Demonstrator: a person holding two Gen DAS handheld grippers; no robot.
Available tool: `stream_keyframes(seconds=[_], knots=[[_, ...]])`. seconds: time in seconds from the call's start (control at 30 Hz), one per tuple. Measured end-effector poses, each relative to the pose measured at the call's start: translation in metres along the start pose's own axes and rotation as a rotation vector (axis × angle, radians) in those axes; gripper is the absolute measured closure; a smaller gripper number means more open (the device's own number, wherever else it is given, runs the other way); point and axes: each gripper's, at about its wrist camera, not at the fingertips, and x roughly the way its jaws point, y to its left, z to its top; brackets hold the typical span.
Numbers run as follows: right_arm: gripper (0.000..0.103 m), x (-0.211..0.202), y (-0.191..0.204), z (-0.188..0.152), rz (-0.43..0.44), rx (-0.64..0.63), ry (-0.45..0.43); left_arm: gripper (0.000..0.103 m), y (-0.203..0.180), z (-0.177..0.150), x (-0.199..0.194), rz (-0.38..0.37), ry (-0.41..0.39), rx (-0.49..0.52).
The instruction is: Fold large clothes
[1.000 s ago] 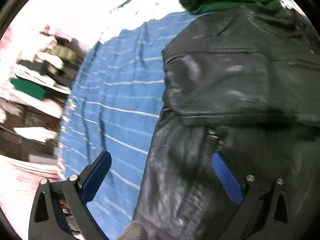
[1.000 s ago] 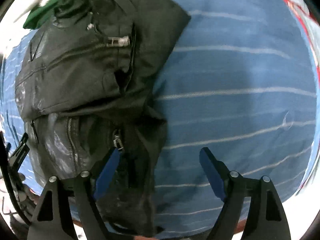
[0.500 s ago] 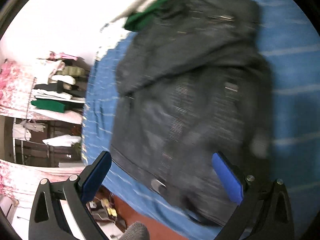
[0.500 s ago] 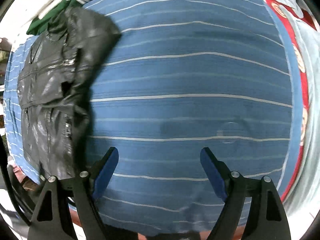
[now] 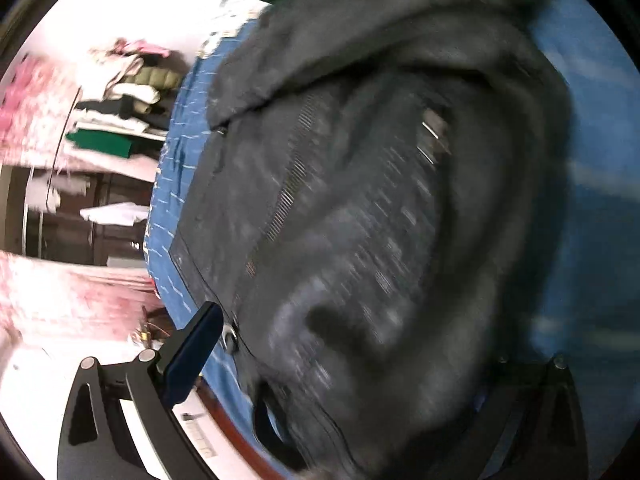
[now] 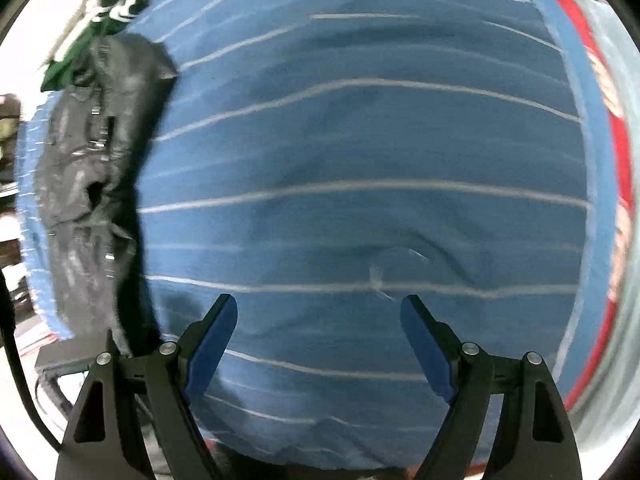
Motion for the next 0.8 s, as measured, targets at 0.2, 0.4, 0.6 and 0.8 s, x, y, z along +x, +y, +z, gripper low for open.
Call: stream_keyframes(seconds=[0.2,0.4,0.6,0.8], knots=[[0.018,0.049,0.041,0.058,0.467,0.005,0.004,0.092,0.033,0.004,-0.018,-0.187,-0.082,-0.064],[0.018,0.112,0.089,0.099,0.778,0.142,0.078,0.096,0.059,0.006,-0.03,-0.261,-0.141,-0.032],[0.077,0.12,0.139,0.109,0.76,0.244,0.0,0.097,0.078,0.009,-0.037,-0.347,-0.156,-0.031],[0.08,0.031,0.193,0.102,0.568,0.079,-0.042,0.097,0.143,0.012,-0.033,-0.519,-0.103,-0.114]])
